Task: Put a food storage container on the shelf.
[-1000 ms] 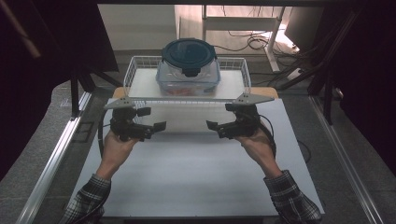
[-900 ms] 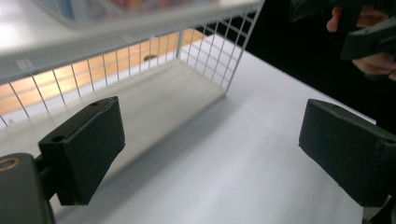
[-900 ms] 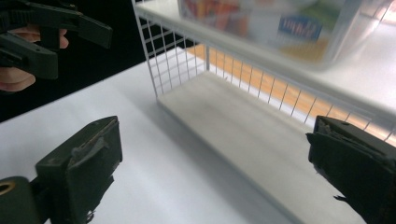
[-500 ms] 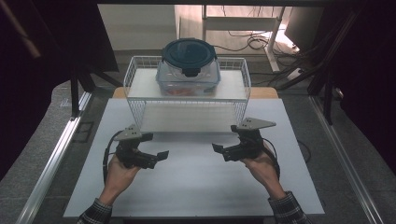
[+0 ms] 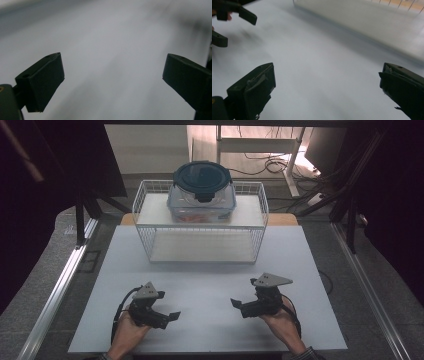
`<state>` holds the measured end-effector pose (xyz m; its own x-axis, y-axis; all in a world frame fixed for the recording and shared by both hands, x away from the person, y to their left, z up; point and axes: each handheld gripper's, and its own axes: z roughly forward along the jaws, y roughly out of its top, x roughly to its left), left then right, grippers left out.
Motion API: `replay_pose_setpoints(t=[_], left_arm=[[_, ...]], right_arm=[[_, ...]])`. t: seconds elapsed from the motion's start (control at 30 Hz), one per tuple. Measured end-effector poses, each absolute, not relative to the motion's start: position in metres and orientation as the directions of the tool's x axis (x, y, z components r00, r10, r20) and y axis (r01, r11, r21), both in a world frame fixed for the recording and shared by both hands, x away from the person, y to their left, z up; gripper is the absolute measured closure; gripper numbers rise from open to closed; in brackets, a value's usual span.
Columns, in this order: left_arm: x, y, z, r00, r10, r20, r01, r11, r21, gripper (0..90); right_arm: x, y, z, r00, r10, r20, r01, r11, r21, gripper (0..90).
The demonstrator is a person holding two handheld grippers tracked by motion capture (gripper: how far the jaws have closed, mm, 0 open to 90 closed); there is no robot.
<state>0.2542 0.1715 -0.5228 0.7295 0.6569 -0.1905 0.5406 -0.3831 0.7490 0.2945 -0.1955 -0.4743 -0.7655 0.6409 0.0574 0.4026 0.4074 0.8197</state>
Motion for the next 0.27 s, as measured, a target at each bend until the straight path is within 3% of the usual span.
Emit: replay_pose_setpoints(t=[0.27], left_arm=[[0.256,0.167,-0.529,0.73,0.668,-0.141,0.532,-0.426,0.732,2.1]], right_arm=[[0.291,-0.187,-0.506,-0.777,0.63,0.012,0.441,0.53,0.725,0.0]])
